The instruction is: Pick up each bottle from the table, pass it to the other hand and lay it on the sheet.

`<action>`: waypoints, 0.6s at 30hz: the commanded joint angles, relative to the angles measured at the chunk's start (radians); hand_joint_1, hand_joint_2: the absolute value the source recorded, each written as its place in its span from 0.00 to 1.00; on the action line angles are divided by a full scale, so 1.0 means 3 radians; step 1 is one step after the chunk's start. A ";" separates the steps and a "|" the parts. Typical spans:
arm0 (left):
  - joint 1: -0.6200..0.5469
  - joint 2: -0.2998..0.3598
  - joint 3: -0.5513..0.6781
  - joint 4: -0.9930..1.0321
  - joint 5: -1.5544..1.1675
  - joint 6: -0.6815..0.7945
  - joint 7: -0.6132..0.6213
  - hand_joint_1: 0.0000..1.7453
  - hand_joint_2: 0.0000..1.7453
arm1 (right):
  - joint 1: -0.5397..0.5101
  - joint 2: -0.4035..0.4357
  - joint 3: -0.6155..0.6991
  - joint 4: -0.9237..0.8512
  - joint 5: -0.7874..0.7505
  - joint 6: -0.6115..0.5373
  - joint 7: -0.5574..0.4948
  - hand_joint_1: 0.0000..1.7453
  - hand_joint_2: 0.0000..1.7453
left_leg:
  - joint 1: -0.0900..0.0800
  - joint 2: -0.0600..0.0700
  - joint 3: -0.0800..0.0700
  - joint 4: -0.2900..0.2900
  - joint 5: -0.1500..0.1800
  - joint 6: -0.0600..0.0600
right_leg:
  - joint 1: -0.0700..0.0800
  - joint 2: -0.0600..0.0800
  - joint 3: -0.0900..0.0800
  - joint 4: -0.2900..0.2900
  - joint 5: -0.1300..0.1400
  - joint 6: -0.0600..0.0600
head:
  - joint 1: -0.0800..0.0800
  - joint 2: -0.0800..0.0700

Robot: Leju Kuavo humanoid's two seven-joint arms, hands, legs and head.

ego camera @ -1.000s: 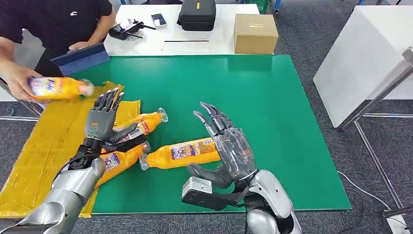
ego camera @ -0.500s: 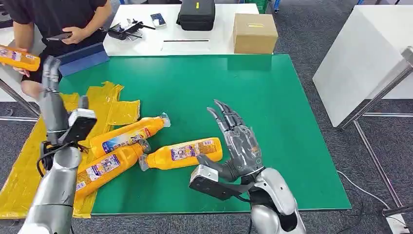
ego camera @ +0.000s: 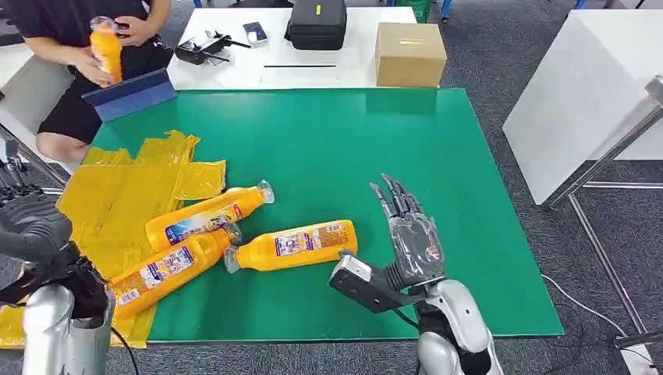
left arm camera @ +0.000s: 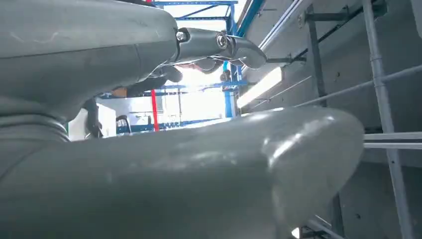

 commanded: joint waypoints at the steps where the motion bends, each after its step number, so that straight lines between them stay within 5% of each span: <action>1: -0.0023 -0.0056 0.0117 0.0097 -0.0054 -0.0074 0.0002 0.00 0.00 | -0.0205 -0.0222 0.0048 0.0790 0.0098 -0.0059 0.0060 0.00 1.00 | 0.0001 0.0003 0.0011 -0.0004 -0.0001 -0.0003 | 0.0001 0.0001 0.0011 -0.0006 0.0001 0.0000 | 0.0000 0.0000; 18: 0.0298 -0.0076 0.0101 -0.0040 -0.0082 -0.0074 -0.0112 0.00 0.00 | -0.0397 -0.0451 0.0404 0.1450 0.0157 -0.0187 0.0117 0.00 1.00 | -0.0001 0.0003 0.0009 -0.0003 -0.0001 -0.0004 | -0.0002 0.0001 0.0009 -0.0003 0.0000 0.0000 | 0.0000 0.0000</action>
